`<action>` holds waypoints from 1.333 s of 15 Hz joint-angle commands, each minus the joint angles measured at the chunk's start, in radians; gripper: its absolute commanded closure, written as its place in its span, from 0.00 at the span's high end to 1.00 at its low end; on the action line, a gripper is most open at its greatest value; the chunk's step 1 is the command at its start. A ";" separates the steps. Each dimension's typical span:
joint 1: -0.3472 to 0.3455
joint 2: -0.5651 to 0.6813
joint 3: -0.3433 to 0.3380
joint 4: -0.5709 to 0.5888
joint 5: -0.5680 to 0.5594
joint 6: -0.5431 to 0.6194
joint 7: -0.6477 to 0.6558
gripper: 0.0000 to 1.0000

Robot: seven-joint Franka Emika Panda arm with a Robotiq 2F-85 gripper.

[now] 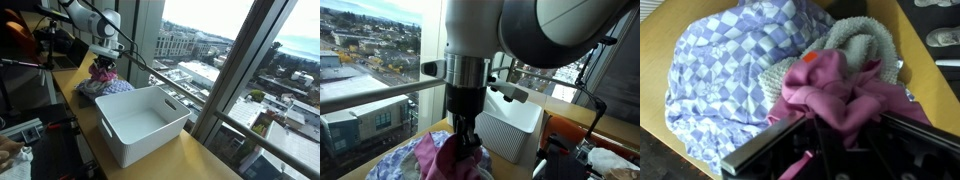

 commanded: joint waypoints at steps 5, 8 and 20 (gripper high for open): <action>-0.008 0.075 -0.002 0.125 -0.004 -0.045 -0.035 0.68; -0.033 0.020 -0.006 0.157 -0.003 -0.093 -0.071 0.90; -0.070 -0.117 0.005 0.196 0.026 -0.188 -0.208 1.00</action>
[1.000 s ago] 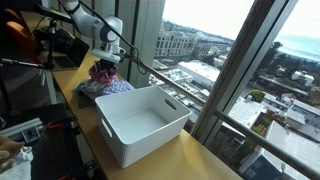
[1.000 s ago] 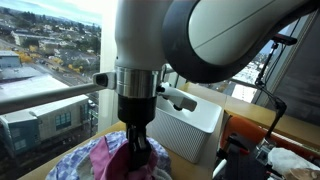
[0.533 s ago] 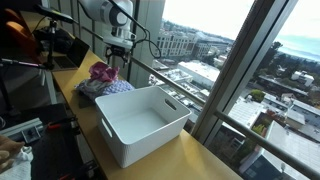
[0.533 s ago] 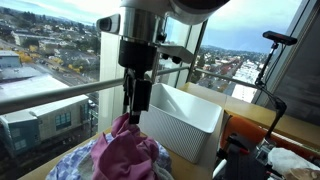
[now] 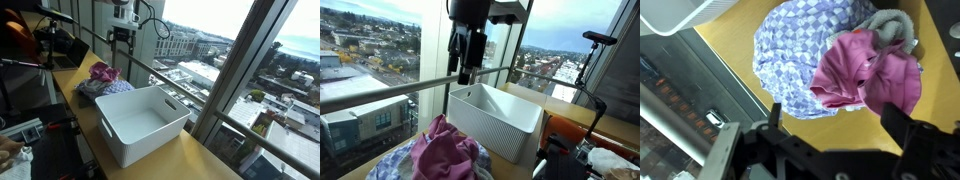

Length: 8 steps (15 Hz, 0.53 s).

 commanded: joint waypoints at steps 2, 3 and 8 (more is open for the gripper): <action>0.020 0.031 0.011 -0.019 0.017 0.012 -0.029 1.00; 0.028 0.045 0.012 -0.028 0.014 0.020 -0.024 1.00; 0.073 0.143 0.019 -0.069 0.001 0.068 -0.008 1.00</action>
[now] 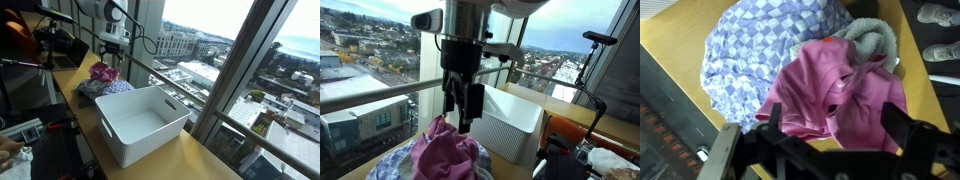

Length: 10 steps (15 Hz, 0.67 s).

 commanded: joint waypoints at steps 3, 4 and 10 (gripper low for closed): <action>0.041 0.116 0.011 -0.011 -0.016 0.075 0.002 1.00; 0.044 0.138 0.009 -0.007 -0.020 0.086 -0.001 1.00; 0.028 0.258 -0.054 -0.014 -0.113 0.149 0.002 1.00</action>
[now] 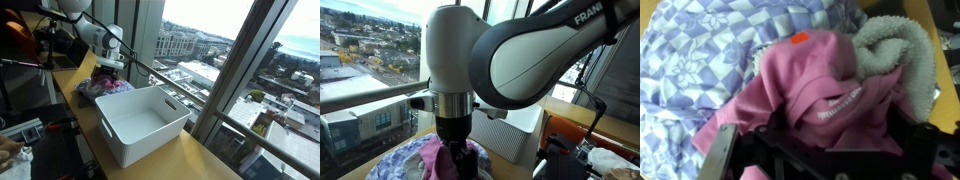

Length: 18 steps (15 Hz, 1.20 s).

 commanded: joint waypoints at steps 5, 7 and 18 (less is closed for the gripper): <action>-0.047 0.073 -0.056 0.009 -0.088 0.015 0.003 0.74; -0.064 0.050 -0.055 0.018 -0.083 -0.002 -0.001 0.60; -0.172 -0.186 -0.055 0.028 -0.053 -0.116 -0.044 0.00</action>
